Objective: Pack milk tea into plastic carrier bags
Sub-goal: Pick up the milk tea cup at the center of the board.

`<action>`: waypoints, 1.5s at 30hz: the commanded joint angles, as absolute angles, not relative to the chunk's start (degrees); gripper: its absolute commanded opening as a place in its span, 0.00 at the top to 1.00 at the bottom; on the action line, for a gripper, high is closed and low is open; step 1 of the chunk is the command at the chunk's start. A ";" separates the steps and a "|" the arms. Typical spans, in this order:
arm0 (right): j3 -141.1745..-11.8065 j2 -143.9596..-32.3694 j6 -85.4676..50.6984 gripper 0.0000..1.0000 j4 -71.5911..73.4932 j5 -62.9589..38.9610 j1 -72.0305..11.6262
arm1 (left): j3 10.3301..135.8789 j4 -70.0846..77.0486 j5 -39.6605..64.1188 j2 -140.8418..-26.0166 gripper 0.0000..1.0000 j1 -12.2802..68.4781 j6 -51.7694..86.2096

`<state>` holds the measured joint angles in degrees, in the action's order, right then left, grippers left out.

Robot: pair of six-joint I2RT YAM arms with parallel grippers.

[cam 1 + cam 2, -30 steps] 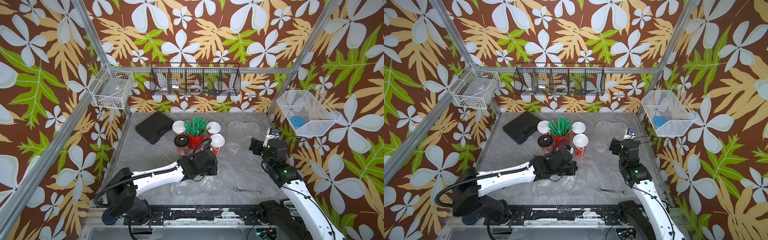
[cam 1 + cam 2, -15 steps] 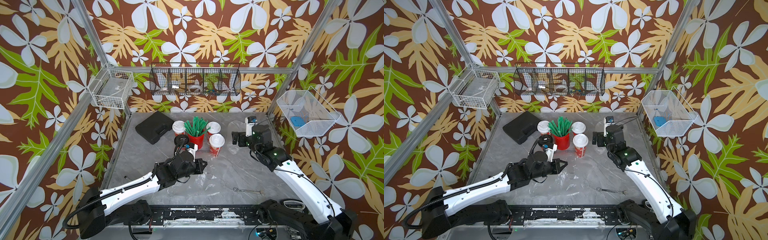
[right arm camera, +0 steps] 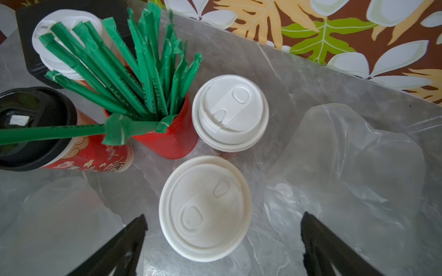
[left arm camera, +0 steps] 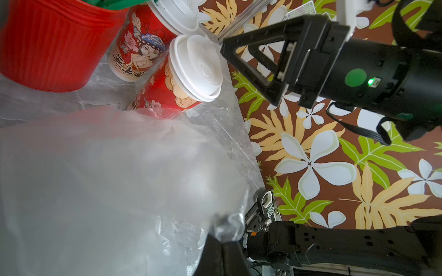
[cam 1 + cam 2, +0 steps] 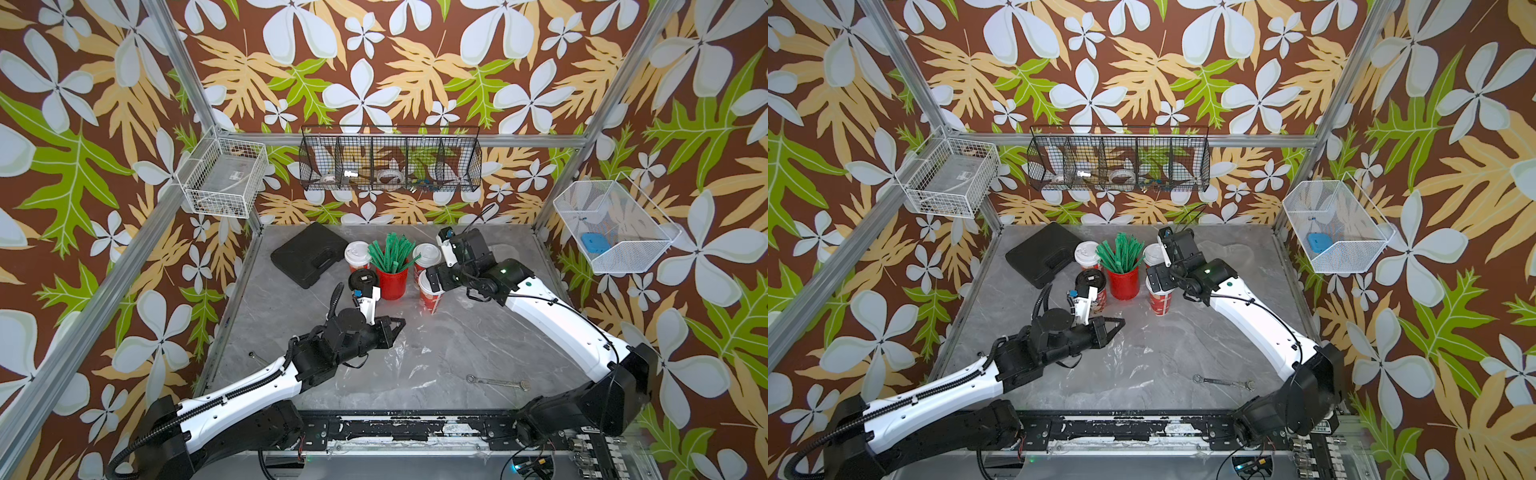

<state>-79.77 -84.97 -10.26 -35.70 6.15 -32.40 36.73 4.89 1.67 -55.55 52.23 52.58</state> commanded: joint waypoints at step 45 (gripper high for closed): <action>-83.32 -93.85 -14.30 0.20 -39.99 8.01 -33.49 | 30.19 8.70 -2.89 -47.92 1.00 51.69 55.46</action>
